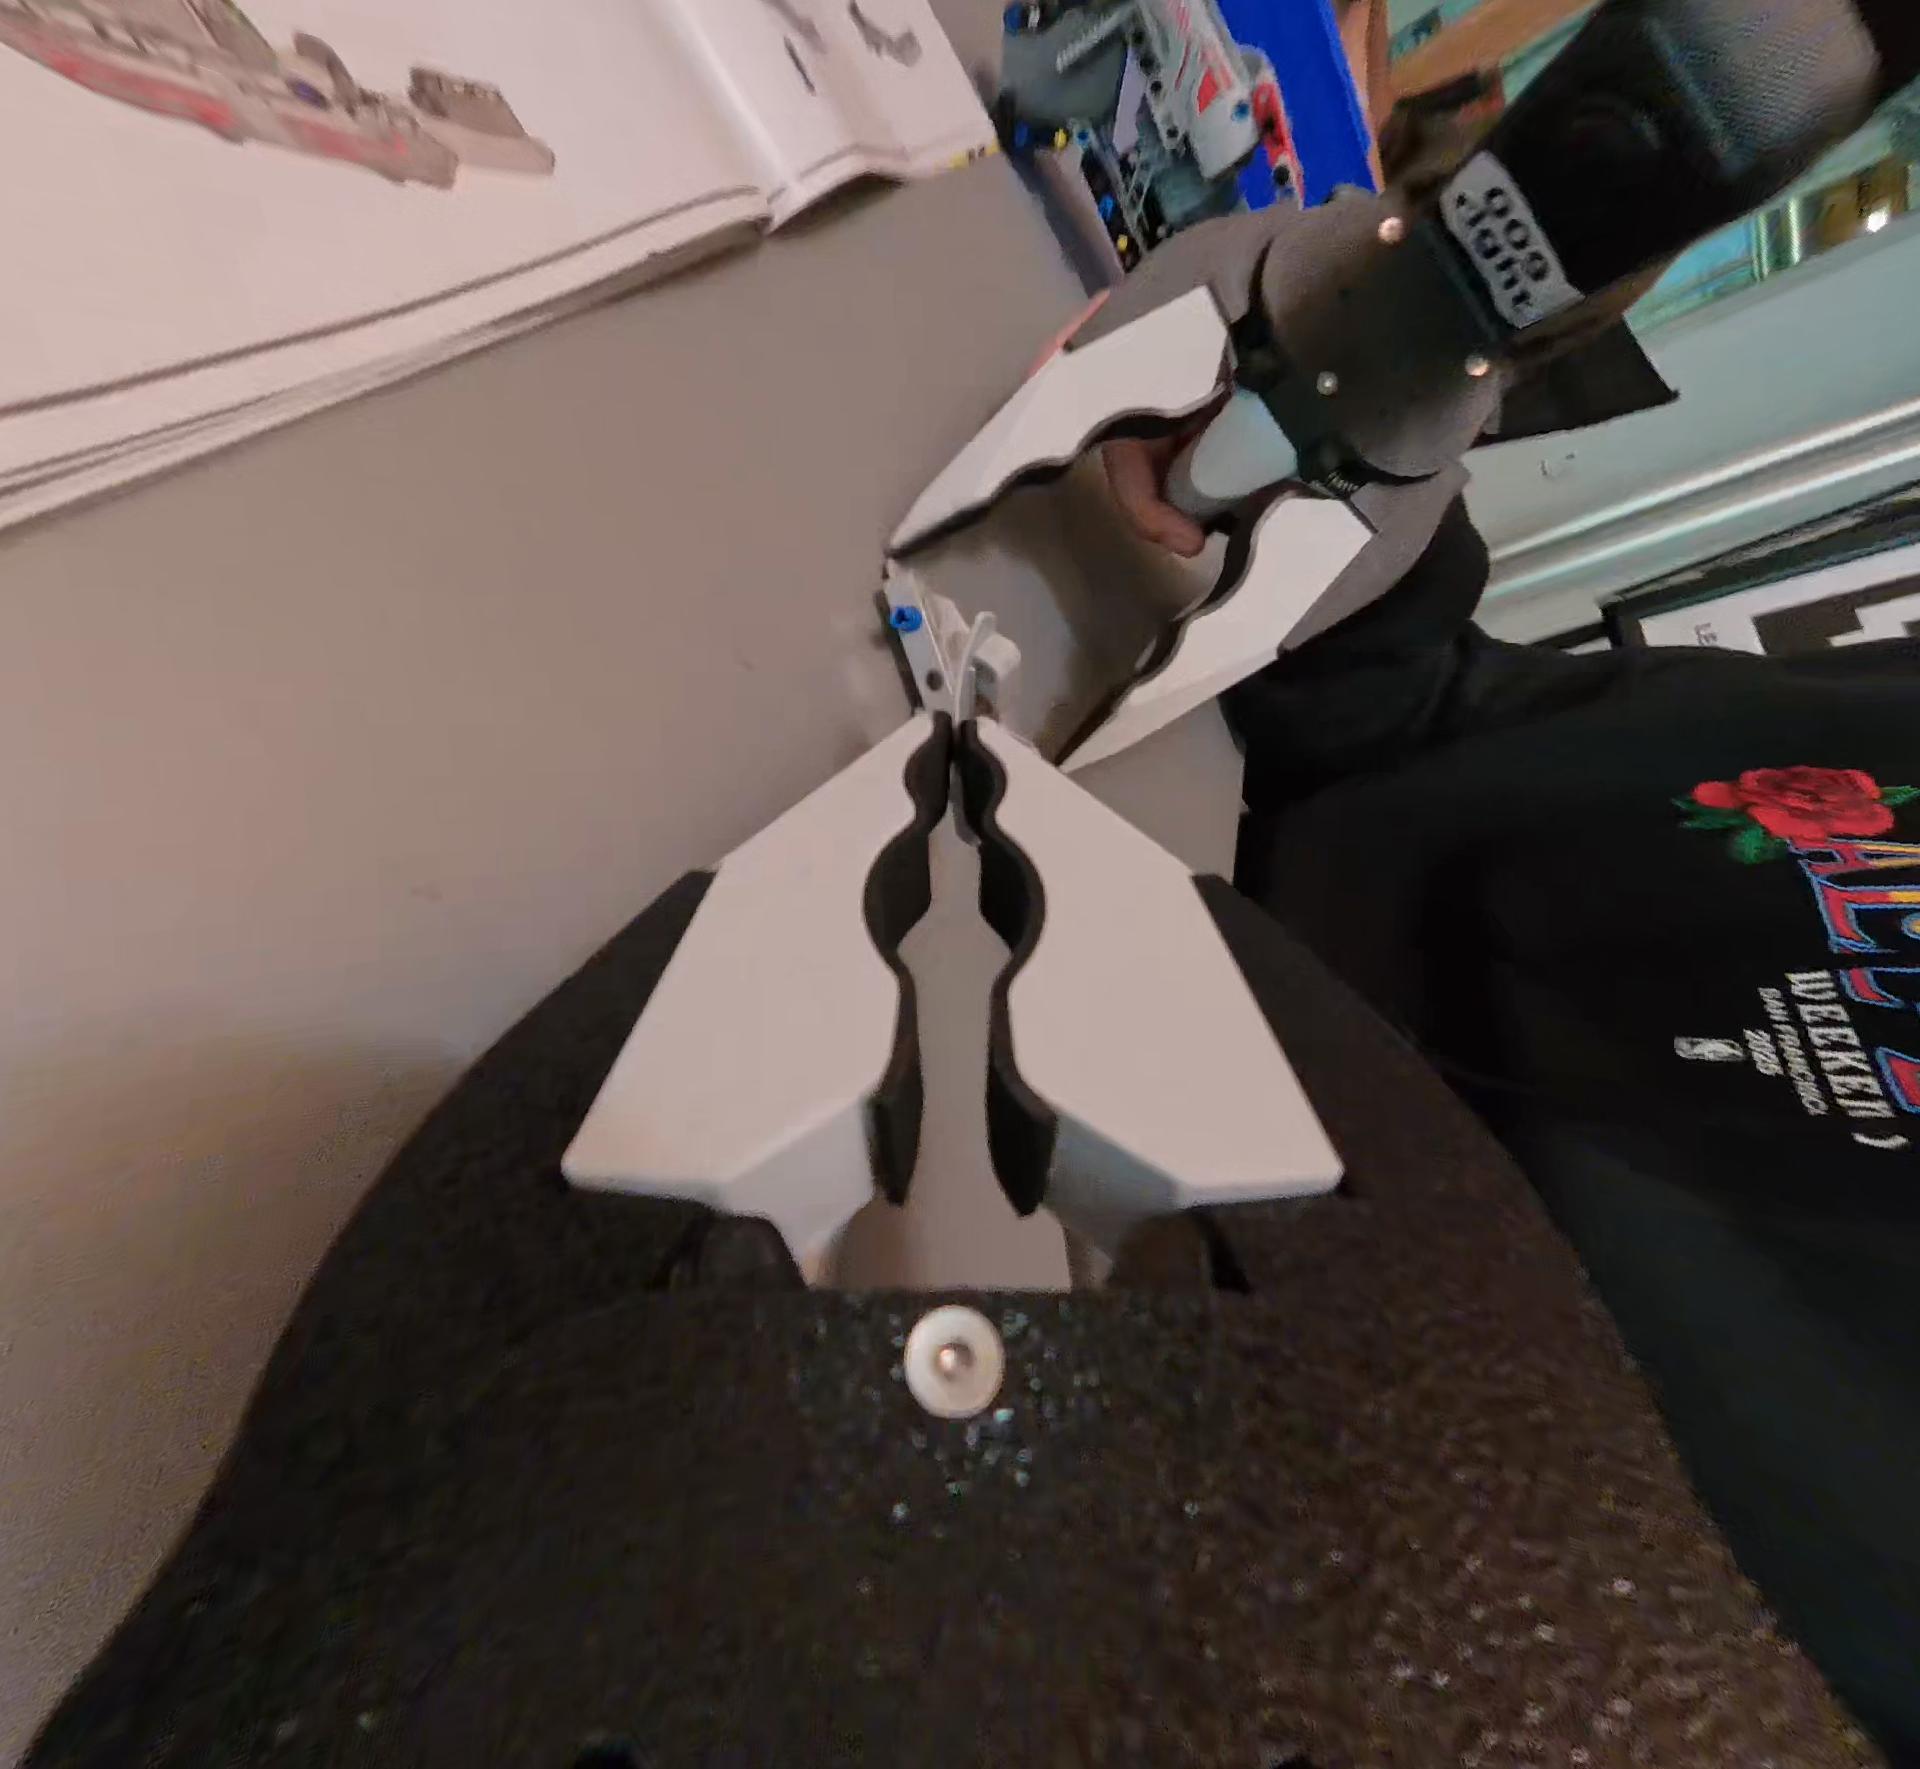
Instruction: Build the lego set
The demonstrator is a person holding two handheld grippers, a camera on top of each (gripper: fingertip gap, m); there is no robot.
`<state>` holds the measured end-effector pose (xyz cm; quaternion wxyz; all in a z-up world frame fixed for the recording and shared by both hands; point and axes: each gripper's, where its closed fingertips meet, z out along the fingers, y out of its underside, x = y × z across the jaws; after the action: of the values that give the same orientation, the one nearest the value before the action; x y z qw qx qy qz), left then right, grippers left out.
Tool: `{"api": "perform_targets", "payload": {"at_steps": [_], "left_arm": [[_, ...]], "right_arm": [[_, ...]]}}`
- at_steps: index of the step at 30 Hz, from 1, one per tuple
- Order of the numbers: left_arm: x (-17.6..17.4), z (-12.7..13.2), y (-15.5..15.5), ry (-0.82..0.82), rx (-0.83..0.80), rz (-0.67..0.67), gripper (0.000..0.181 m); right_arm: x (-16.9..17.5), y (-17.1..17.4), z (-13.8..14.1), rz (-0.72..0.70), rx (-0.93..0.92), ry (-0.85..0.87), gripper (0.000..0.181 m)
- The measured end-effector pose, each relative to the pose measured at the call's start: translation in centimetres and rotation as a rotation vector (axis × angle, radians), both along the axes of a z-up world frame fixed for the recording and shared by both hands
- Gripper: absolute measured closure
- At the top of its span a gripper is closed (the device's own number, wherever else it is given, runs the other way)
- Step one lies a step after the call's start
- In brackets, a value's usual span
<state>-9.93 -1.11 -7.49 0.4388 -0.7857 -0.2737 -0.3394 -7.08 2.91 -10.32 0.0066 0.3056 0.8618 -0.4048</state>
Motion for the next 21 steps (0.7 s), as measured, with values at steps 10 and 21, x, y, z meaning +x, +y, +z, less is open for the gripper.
{"api": "perform_targets", "payload": {"at_steps": [10,21], "left_arm": [[-0.8,-2.5,-0.6,-0.085,-0.113,-0.031,0.181],[-1.7,-2.5,-0.3,0.131,-0.096,0.037,0.181]], "right_arm": [[-1.3,-1.2,-0.3,0.184,0.106,0.199,0.113],[0.2,-2.0,-0.2,0.085,0.080,0.268,0.142]]}}
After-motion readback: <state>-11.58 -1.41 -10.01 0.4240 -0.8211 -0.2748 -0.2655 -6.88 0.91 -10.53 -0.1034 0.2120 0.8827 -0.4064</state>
